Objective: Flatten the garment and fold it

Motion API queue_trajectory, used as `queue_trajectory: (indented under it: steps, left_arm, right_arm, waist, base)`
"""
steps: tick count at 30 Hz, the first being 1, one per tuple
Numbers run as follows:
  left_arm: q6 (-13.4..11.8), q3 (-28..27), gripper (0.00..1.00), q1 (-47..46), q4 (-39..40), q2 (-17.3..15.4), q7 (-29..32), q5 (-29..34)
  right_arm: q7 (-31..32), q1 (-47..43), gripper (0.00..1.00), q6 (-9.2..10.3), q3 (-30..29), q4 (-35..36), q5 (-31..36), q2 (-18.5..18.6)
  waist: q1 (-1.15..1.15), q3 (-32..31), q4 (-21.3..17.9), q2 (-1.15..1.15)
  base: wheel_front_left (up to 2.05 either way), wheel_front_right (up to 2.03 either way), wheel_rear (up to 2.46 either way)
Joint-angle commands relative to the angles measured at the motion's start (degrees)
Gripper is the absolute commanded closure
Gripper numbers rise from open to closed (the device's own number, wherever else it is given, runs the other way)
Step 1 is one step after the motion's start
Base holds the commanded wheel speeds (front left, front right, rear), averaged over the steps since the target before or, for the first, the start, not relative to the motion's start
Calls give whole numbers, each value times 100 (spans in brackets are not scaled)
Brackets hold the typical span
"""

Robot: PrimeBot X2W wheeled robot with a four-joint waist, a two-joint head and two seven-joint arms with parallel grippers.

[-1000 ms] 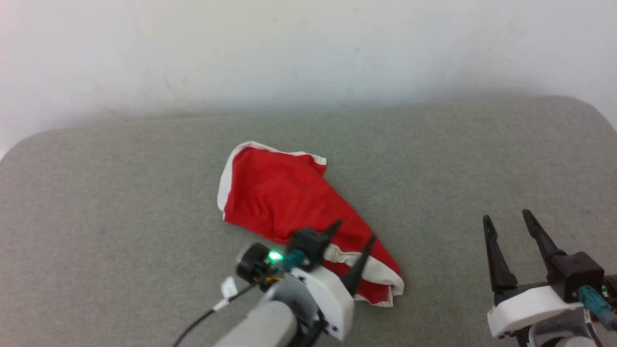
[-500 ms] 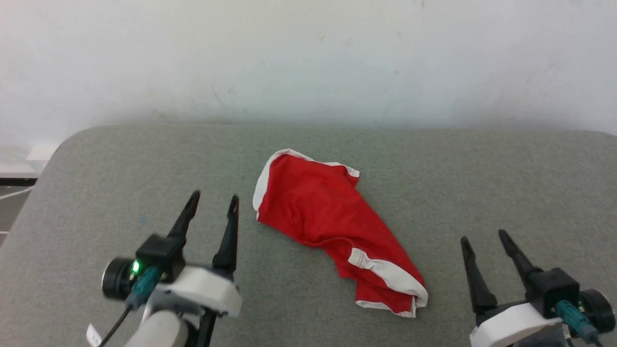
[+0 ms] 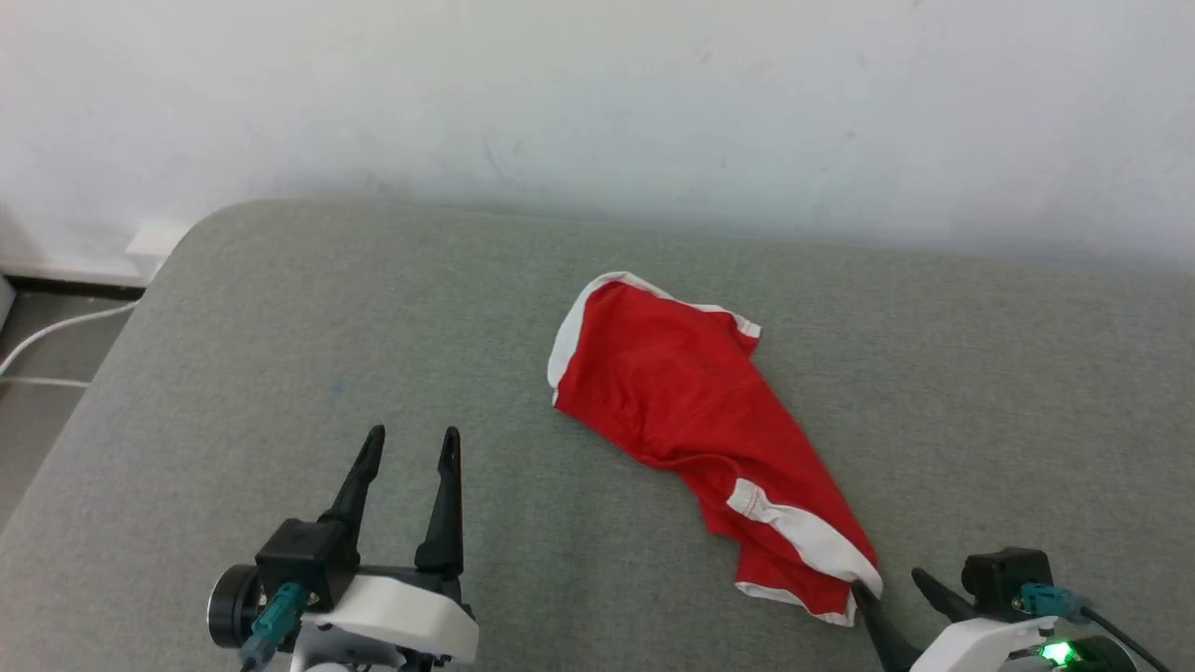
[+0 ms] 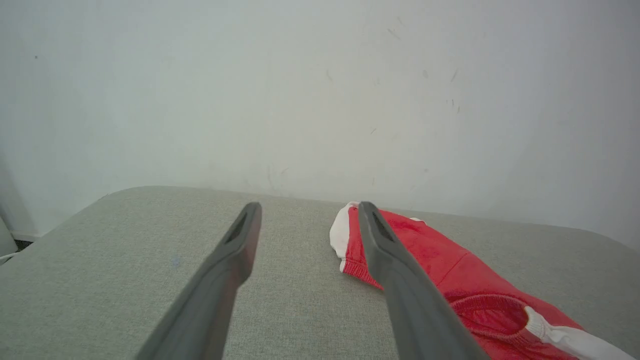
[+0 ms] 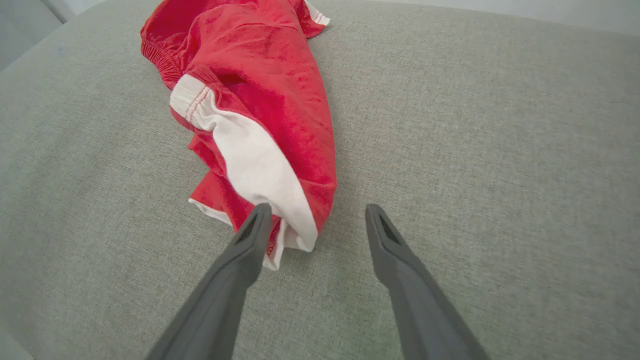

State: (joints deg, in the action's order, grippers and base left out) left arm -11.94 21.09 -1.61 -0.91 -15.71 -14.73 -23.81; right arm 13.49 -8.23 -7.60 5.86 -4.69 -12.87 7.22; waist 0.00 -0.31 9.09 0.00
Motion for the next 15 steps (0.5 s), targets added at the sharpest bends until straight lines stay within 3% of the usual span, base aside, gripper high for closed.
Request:
queue_trajectory:
  steps: [1,8,10,15]
  left_arm:
    - [47,-47,0,-32,-19,40,-26,60]
    - [262,-221,0,-58,-141,297,-26,279]
    - [325,-248,0,-58,-205,361,-26,329]
    - [468,-378,0,-69,-364,514,-27,418]
  right_arm:
    - [52,34,0,11,-11,-22,-60,-5]
    - [135,414,0,11,62,-404,-282,-24]
    - [14,529,99,11,17,-548,-219,-19]
    - [-514,797,100,11,-358,-621,123,39]
  waist:
    - [0,120,156,0]
    - [0,333,328,0]
    - [0,360,348,0]
    - [0,323,305,0]
  base:
    - [0,0,0]
    - [0,0,0]
    - [0,0,0]
    - [0,0,0]
